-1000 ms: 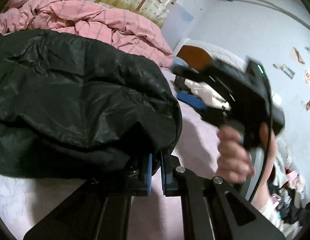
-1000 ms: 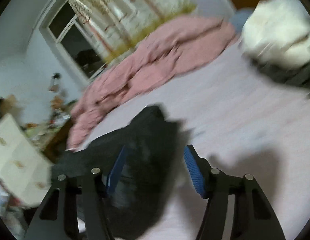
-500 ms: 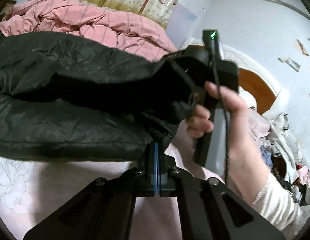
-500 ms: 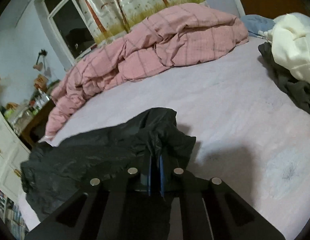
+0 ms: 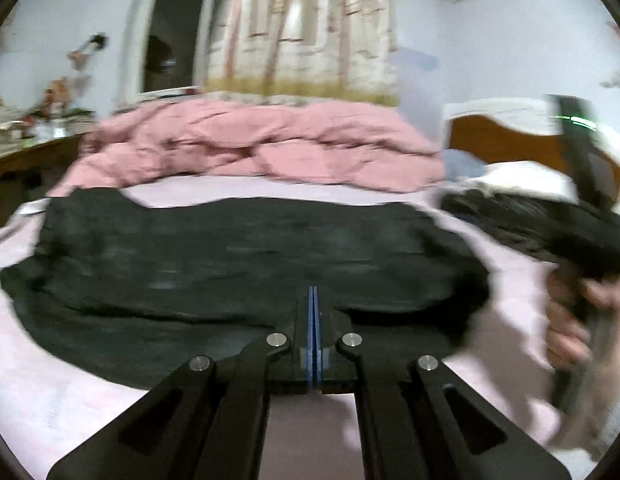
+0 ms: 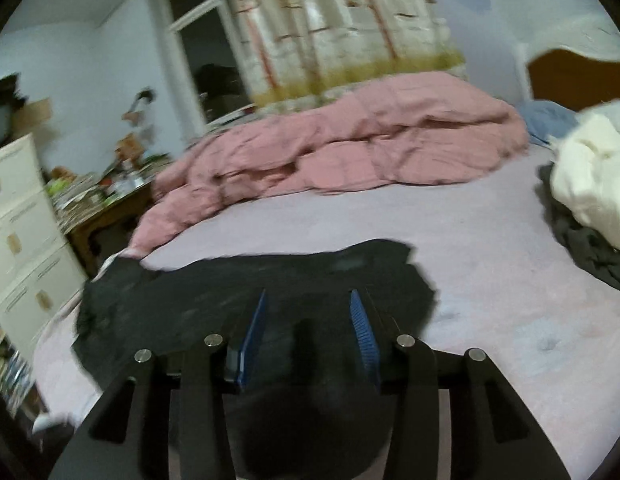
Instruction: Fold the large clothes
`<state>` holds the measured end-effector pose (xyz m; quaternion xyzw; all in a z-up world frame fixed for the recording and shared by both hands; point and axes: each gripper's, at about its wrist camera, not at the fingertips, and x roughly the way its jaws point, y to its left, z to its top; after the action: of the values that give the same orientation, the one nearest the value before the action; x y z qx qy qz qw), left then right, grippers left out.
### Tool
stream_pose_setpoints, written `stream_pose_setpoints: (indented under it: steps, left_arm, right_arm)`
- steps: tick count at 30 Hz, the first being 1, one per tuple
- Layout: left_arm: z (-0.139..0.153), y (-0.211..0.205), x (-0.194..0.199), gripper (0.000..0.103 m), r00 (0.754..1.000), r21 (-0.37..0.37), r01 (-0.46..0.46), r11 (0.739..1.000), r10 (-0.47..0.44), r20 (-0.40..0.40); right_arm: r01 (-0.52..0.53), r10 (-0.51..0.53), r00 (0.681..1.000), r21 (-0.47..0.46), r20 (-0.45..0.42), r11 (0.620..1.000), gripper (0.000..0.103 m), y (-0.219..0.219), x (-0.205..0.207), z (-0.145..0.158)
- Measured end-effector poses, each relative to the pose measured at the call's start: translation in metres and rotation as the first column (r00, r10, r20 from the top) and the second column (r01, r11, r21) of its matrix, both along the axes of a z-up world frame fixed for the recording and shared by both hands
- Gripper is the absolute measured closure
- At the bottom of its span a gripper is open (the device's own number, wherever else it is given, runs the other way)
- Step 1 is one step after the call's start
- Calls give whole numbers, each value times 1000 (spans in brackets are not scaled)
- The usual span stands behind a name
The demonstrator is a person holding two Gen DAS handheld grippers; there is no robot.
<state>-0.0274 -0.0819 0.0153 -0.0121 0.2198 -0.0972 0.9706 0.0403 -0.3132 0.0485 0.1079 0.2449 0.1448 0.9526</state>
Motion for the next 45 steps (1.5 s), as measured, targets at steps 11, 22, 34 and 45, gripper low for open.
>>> stream_pose_setpoints:
  steps: [11, 22, 34, 45]
  left_arm:
    - [-55, 109, 52, 101, 924, 130, -273, 953, 298, -241]
    - [-60, 135, 35, 98, 934, -25, -257, 966, 241, -264]
    - [-49, 167, 30, 92, 931, -98, -313, 945, 285, -229]
    - [-68, 167, 37, 92, 917, -86, -337, 938, 306, -255]
  right_arm:
    - [-20, -21, 964, -151, -265, 988, 96, 29, 2, -77]
    - [214, -256, 965, -403, -51, 890, 96, 23, 5, -56]
    - [24, -35, 999, -271, -37, 962, 95, 71, 3, -5]
    - [-229, 193, 966, -221, -173, 948, 95, 180, 38, -28]
